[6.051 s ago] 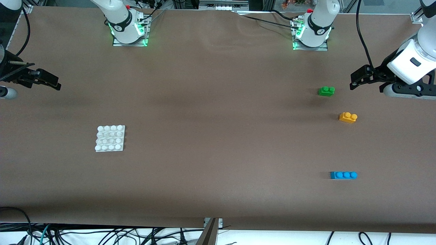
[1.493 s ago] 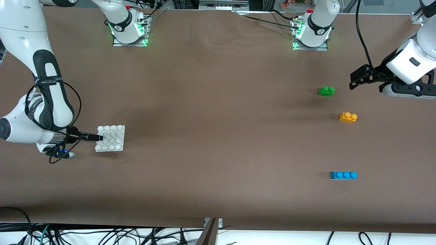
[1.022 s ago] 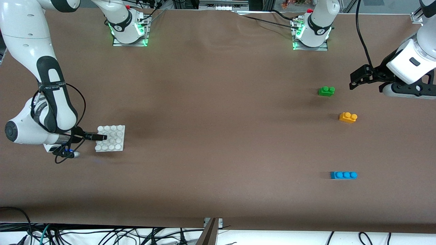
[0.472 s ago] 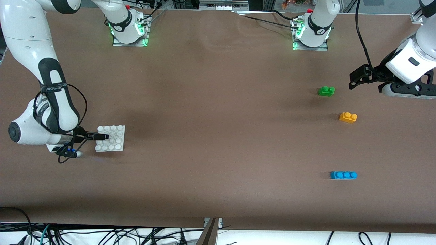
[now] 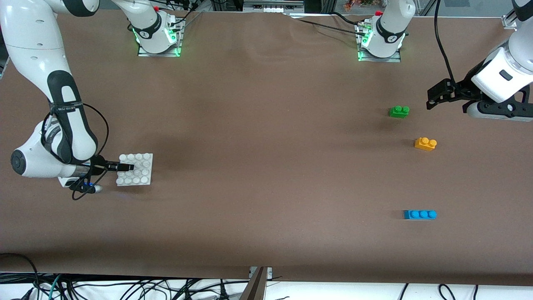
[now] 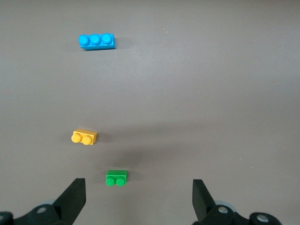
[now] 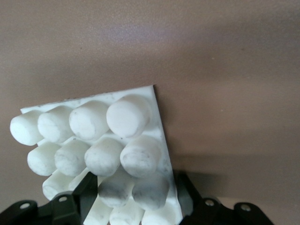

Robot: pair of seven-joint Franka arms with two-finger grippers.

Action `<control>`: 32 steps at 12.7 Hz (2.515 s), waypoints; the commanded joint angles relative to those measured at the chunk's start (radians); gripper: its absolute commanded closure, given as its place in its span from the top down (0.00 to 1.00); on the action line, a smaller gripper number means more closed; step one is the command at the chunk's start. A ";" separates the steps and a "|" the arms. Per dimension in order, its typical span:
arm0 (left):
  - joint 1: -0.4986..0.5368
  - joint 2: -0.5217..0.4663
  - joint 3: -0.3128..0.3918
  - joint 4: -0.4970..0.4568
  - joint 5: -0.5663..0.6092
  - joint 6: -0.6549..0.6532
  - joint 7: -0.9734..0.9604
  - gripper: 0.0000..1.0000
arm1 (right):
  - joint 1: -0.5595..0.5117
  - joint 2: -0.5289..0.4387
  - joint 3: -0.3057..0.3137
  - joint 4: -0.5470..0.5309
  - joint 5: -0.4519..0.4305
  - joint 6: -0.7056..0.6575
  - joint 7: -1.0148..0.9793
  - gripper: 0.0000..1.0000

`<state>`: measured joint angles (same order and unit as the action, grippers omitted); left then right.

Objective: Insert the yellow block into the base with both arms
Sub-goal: 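Slide the white base plate with the right gripper toward the table center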

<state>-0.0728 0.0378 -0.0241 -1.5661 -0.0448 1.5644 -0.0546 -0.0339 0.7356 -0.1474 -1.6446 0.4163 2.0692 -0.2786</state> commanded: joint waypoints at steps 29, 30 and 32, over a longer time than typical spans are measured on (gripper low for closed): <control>0.013 -0.009 -0.007 0.005 -0.017 -0.012 -0.004 1.00 | 0.299 0.082 0.146 0.114 0.019 0.026 0.432 0.76; 0.013 -0.009 -0.007 0.005 -0.017 -0.012 -0.004 1.00 | 0.322 0.082 0.146 0.117 0.018 0.028 0.458 0.76; 0.011 -0.009 -0.007 0.005 -0.017 -0.012 -0.004 1.00 | 0.364 0.103 0.146 0.152 0.018 0.035 0.507 0.76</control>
<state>-0.0695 0.0377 -0.0248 -1.5661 -0.0448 1.5644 -0.0546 0.2920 0.7932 -0.0079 -1.5467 0.4170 2.0909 0.1782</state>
